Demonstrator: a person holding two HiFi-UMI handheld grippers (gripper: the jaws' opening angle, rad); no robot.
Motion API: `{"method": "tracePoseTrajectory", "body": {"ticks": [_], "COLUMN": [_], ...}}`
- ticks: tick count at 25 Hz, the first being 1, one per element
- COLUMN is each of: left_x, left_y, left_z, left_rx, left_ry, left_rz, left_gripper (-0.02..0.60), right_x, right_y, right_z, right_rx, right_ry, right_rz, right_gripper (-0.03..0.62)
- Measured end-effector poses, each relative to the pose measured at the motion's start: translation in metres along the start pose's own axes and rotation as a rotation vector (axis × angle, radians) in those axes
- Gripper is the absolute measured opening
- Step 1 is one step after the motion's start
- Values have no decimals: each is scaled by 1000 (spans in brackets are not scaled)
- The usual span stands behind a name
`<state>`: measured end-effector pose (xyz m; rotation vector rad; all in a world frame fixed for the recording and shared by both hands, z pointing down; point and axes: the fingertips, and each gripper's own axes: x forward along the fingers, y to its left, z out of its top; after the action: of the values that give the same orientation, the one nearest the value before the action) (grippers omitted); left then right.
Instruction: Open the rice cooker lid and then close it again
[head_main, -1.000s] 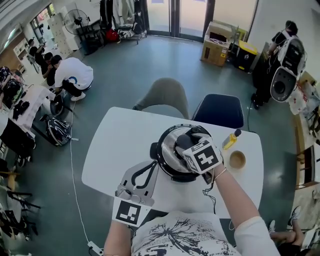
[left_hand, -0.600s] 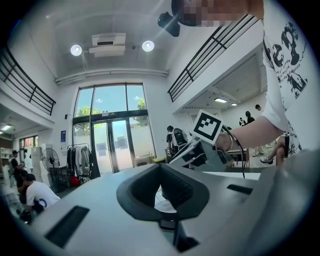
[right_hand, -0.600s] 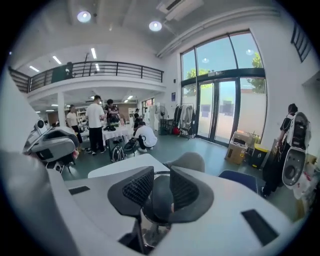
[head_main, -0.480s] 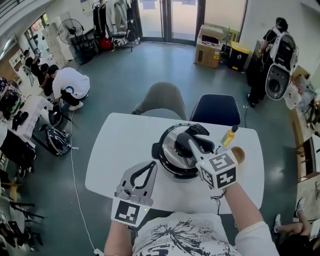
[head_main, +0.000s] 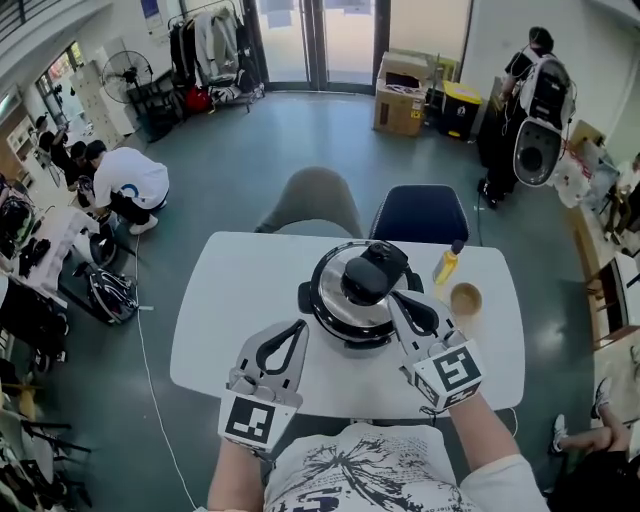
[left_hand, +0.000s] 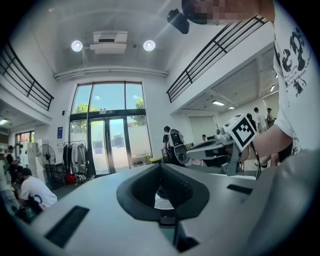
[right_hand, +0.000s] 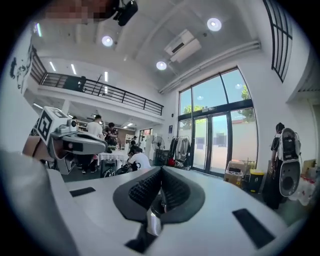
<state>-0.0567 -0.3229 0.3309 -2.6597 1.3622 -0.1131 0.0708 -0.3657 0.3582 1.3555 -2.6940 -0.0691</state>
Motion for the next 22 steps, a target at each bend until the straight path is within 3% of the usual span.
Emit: {"method": "tracePoseTrajectory", "body": {"ticks": [11,22], "left_x": [-8,-6], "left_y": [-10,-7], "left_z": [4,2], "left_rx": [22,15], "left_ry": [1,-6], "left_rz": [-26,-20], "left_gripper": [14,14], "right_x": [-23,-16], "right_y": [21,16], "right_z": [3,2], "right_rx": [-17,-6], "right_ry": [-62,-50], "right_rz": [12,-2], "right_gripper": [12,12]}}
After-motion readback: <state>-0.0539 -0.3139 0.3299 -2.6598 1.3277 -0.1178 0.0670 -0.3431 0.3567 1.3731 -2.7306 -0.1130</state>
